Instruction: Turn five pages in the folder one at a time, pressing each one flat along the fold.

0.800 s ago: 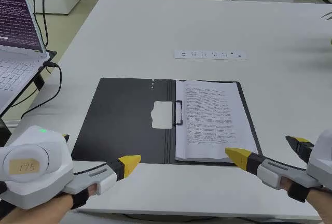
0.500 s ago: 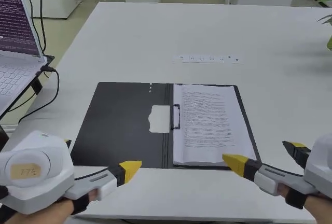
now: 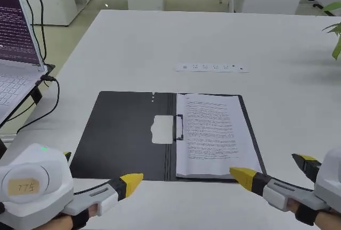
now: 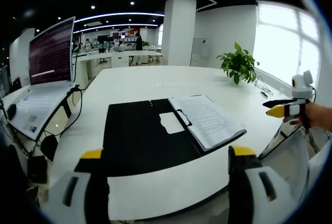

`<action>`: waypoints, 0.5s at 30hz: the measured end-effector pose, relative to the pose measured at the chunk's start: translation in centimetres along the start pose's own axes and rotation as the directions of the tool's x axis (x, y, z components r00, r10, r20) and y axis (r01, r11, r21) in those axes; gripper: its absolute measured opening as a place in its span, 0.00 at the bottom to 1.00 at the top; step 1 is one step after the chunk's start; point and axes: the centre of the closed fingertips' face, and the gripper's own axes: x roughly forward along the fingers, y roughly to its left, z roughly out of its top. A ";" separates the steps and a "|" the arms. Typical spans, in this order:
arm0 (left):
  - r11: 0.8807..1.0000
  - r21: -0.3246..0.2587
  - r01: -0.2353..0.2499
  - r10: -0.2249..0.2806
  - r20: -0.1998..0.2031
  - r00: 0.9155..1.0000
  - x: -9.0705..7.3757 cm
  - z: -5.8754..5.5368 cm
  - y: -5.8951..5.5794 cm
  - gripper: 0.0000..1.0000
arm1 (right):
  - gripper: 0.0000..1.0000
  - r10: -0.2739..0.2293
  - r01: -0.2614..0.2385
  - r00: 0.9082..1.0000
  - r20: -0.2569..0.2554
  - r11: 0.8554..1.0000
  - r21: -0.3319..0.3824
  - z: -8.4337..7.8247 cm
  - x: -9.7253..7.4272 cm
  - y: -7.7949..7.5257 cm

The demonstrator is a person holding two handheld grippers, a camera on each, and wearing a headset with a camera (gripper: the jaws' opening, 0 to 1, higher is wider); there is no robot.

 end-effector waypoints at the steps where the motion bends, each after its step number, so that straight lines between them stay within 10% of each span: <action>1: 1.000 -0.001 -0.001 0.001 -0.001 1.000 0.0 0.0 0.1 0.97 | 0.96 0.001 -0.001 1.000 -0.001 1.000 0.001 0.0 0.0 0.0; 15: 1.000 -0.011 -0.022 0.022 0.007 1.000 -0.4 -0.1 0.9 0.97 | 1.00 -0.014 0.013 1.000 0.011 1.000 0.016 0.1 0.0 -0.5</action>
